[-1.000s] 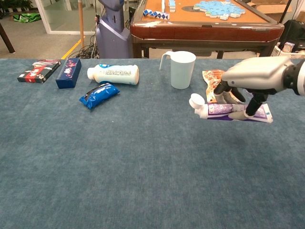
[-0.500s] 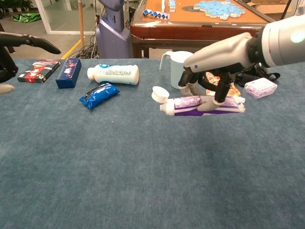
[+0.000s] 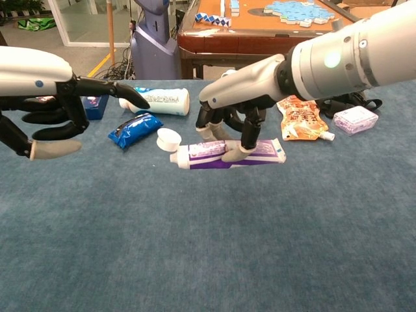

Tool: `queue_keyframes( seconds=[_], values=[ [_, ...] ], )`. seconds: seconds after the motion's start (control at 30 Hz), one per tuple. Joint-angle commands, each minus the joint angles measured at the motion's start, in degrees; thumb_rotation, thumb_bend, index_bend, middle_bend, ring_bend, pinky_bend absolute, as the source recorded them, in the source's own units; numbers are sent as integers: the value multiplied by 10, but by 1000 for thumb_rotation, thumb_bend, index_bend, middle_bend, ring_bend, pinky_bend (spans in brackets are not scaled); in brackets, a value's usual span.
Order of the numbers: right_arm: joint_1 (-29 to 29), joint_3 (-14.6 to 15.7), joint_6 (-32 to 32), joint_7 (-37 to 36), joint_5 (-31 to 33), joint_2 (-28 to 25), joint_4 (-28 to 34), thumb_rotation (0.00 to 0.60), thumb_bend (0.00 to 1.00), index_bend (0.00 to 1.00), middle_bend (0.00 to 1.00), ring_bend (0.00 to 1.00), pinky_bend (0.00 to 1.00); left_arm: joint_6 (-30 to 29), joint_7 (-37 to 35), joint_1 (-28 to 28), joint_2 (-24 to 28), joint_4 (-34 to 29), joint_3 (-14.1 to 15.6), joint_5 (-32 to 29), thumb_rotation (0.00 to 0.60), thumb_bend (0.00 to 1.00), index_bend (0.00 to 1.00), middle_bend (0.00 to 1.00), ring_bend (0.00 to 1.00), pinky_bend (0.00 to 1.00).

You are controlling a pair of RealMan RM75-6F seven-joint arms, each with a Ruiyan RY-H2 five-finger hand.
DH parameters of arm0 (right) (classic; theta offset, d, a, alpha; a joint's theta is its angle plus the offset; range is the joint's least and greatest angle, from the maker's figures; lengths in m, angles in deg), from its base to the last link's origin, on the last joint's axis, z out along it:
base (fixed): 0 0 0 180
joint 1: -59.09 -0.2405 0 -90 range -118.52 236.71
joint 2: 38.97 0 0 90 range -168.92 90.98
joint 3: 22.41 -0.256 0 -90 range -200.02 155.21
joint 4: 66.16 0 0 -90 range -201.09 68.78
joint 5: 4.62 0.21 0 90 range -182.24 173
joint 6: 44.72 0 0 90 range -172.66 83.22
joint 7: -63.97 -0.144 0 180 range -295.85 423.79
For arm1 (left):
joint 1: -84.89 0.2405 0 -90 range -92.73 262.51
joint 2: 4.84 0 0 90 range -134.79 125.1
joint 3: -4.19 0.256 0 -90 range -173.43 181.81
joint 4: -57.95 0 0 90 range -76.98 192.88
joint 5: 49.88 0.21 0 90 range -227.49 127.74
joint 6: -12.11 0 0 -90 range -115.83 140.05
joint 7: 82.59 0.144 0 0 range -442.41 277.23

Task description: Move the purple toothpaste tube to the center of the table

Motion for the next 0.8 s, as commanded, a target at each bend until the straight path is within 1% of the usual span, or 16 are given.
queue_keyframes(
  seconds=[0.03, 0.3, 0.53, 0.8],
  values=[
    [-8, 5, -9, 0, 4, 7, 3, 600, 741, 872, 793, 666, 404, 8, 5, -9, -11, 2, 1, -10, 600, 451, 84, 815, 833, 877],
    [-11, 10, -30, -19, -2, 12, 10, 600, 755, 885, 802, 676, 404, 19, 21, -19, -37, 14, 12, -31, 600, 452, 84, 809, 831, 877],
    [0, 8, -41, -45, -23, 6, 10, 600, 757, 900, 808, 684, 404, 16, 19, -18, -45, 30, 24, -45, 600, 451, 84, 809, 830, 877],
    [12, 5, -51, -69, -43, 1, 6, 600, 762, 908, 813, 690, 404, 3, 15, -15, -44, 39, 39, -48, 600, 451, 84, 808, 829, 877]
  ],
)
